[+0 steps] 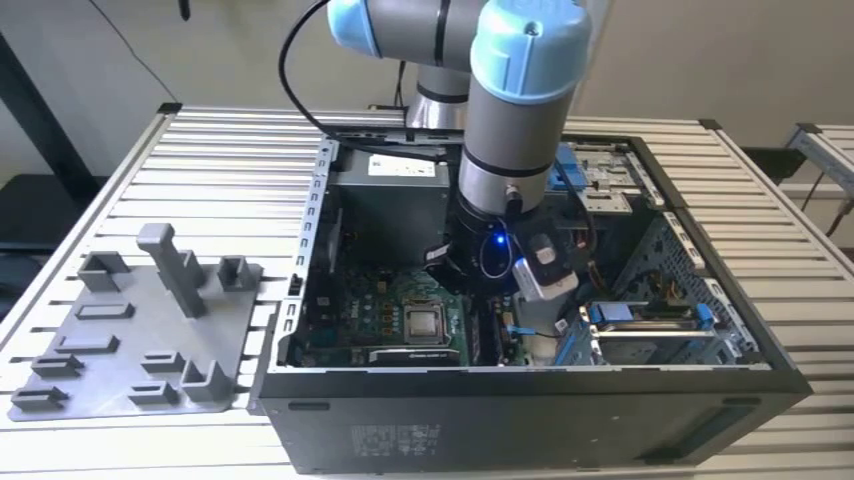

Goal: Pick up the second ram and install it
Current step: 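Insert the second ram into the second slot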

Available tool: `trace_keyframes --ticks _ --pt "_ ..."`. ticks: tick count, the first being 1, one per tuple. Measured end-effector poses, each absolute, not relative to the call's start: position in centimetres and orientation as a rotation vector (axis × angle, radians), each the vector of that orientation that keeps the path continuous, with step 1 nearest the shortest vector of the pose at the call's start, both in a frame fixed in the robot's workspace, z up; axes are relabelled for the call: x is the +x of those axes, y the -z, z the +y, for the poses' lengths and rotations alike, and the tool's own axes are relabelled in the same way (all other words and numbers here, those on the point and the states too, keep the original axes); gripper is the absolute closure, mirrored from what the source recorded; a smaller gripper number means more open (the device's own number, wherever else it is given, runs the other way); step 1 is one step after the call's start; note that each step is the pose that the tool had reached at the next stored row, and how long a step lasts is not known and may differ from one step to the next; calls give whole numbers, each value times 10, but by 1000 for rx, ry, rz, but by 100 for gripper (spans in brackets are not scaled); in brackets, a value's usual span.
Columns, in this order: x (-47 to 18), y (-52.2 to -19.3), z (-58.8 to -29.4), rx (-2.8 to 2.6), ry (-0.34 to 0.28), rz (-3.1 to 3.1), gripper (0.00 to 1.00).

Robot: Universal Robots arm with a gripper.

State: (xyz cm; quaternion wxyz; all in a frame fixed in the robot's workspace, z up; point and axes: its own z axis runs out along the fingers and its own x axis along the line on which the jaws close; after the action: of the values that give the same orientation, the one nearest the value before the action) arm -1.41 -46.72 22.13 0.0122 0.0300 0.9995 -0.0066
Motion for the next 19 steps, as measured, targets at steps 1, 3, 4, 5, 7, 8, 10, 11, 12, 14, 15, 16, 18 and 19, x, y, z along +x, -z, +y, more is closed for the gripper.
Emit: trace_keyframes --ticks 1,3,4,5,7,8,10,11,12,14,15,16,18,19 --pt "-14 -221 -467 93 20 3116 86" --pt "-14 -221 -467 93 21 3116 86" --pt "-14 -221 -466 94 23 3116 86" --pt "-14 -221 -466 93 29 3115 86" --pt "-14 -221 -466 93 46 3115 86" --pt "-14 -222 -466 93 54 3115 86" --pt "-14 -223 -465 92 62 3114 86" --pt "-14 -223 -465 92 66 3113 86" --pt "-14 -223 -465 90 69 3112 86" --pt "-14 -225 -464 90 73 3111 86" --pt "-14 -225 -464 90 74 3111 86" --pt "-14 -226 -463 90 74 3111 86" --pt "-14 -226 -462 90 76 3111 86" --pt "-14 -226 -462 90 77 3111 86"
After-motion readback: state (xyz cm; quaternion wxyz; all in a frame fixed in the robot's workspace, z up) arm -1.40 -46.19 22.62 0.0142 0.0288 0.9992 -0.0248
